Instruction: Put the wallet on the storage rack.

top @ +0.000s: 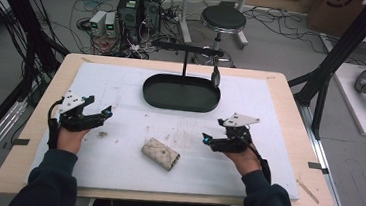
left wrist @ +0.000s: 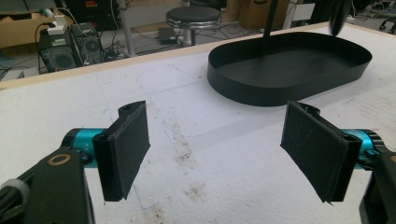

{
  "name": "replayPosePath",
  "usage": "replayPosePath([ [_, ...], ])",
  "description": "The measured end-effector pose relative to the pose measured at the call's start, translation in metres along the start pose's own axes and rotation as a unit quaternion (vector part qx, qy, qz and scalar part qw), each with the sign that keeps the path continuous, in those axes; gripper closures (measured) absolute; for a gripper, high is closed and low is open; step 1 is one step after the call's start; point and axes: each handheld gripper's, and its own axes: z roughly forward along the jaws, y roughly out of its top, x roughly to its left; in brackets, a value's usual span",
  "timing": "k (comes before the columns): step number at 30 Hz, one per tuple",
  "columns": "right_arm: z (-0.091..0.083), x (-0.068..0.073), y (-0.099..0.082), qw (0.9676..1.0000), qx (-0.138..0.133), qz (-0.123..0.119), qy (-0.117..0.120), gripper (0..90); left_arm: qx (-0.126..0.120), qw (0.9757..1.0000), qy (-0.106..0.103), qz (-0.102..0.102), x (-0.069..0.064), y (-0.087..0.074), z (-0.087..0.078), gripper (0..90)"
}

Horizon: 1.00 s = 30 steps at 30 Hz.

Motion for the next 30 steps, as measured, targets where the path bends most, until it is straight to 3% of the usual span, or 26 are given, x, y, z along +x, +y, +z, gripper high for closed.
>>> replayPosePath([
  [3,0.009,0.011,0.003,0.9998,0.003,-0.009,0.020,21.6,0.002,1.0000,0.000,0.003,-0.001,0.000,0.000,23.1],
  [4,0.018,0.022,0.006,0.9988,0.008,-0.025,0.040,21.6,0.004,1.0000,0.000,0.005,-0.002,0.000,0.000,23.1],
  [10,0.036,0.043,0.012,0.9960,0.023,-0.034,0.079,21.6,0.007,1.0000,0.000,0.003,-0.001,-0.001,0.001,23.1],
  [11,0.042,0.053,0.014,0.9944,0.028,-0.040,0.093,21.6,0.005,1.0000,-0.001,0.003,-0.001,-0.001,0.001,23.1],
  [12,0.042,0.053,0.014,0.9944,0.028,-0.040,0.093,21.6,0.005,1.0000,-0.001,0.003,-0.001,-0.001,0.001,23.2],
  [15,0.052,0.070,0.017,0.9909,0.035,-0.060,0.115,21.6,0.005,1.0000,-0.001,0.003,0.000,-0.001,0.001,23.1],
  [19,0.065,0.086,0.017,0.9865,0.053,-0.068,0.139,21.6,0.005,1.0000,-0.001,0.002,0.000,-0.001,0.001,23.2],
  [26,0.076,0.097,0.016,0.9808,0.072,-0.064,0.169,22.3,0.006,1.0000,0.000,0.002,0.000,-0.001,0.001,23.1],
  [30,0.083,0.103,0.010,0.9773,0.098,-0.083,0.168,24.3,0.006,1.0000,0.001,0.002,0.000,-0.001,0.001,23.1],
])
